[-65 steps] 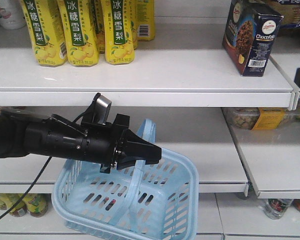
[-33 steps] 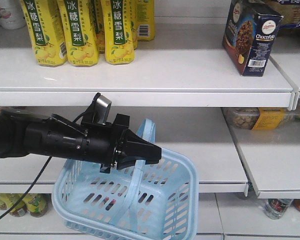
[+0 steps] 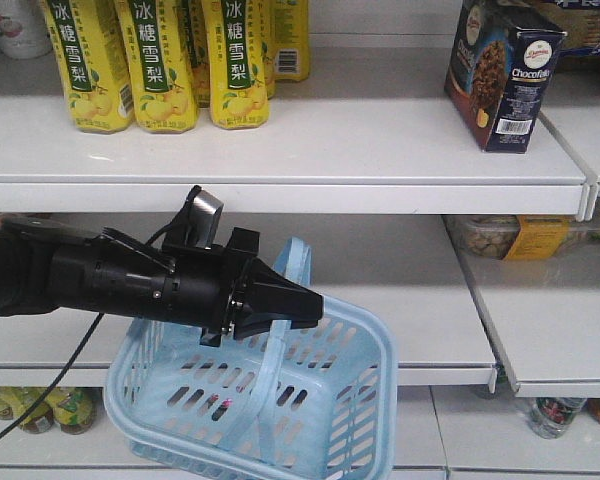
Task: Left arm holds basket, right arm returns cookies
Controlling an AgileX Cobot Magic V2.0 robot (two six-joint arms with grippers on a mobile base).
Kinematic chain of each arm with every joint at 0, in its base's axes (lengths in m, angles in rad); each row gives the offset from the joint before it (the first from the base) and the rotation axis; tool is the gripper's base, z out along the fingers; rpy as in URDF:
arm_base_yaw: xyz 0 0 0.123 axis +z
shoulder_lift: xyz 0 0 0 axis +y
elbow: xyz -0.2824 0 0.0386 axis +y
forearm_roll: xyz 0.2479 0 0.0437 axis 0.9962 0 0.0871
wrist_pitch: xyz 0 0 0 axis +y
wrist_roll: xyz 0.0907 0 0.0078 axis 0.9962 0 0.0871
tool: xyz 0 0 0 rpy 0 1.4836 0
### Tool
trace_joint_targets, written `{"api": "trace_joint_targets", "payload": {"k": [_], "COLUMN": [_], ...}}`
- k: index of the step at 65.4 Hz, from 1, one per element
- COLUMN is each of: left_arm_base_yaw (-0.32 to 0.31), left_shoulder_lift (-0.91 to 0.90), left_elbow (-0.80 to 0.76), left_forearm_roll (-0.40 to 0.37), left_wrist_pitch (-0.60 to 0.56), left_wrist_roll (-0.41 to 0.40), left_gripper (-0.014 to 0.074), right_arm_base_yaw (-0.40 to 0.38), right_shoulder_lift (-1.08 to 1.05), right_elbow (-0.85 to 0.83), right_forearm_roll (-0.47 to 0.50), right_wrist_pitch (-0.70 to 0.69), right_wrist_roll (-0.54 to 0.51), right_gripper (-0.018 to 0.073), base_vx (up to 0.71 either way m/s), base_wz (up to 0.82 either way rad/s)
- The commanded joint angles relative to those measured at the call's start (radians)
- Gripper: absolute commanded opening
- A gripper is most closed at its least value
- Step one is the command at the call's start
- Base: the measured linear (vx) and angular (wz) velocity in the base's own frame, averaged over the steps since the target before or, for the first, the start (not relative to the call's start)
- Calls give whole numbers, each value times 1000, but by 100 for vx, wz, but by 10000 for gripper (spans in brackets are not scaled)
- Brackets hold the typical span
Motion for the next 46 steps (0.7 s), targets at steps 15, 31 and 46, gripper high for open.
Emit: {"api": "trace_joint_targets", "payload": {"k": [15, 31, 46], "left_arm_base_yaw": [11, 11, 11], "left_shoulder_lift": [-51, -51, -51], "left_elbow": [-39, -39, -39], "left_forearm_roll": [-177, -177, -177], "left_wrist_pitch": [-16, -16, -16], "left_wrist_roll": [49, 49, 49], "left_gripper": [-3, -3, -3], "right_arm_base_yaw": [-2, -2, -2], "right_shoulder_lift": [13, 13, 13], "right_elbow": [-23, -23, -23], "right_forearm_roll": [-31, -29, -26], "right_wrist_pitch": [-82, -79, -76], "right_wrist_roll": [-6, -5, -4], "right_gripper": [518, 351, 112], "base_vx": [0, 0, 0], "base_wz": [0, 0, 0]}}
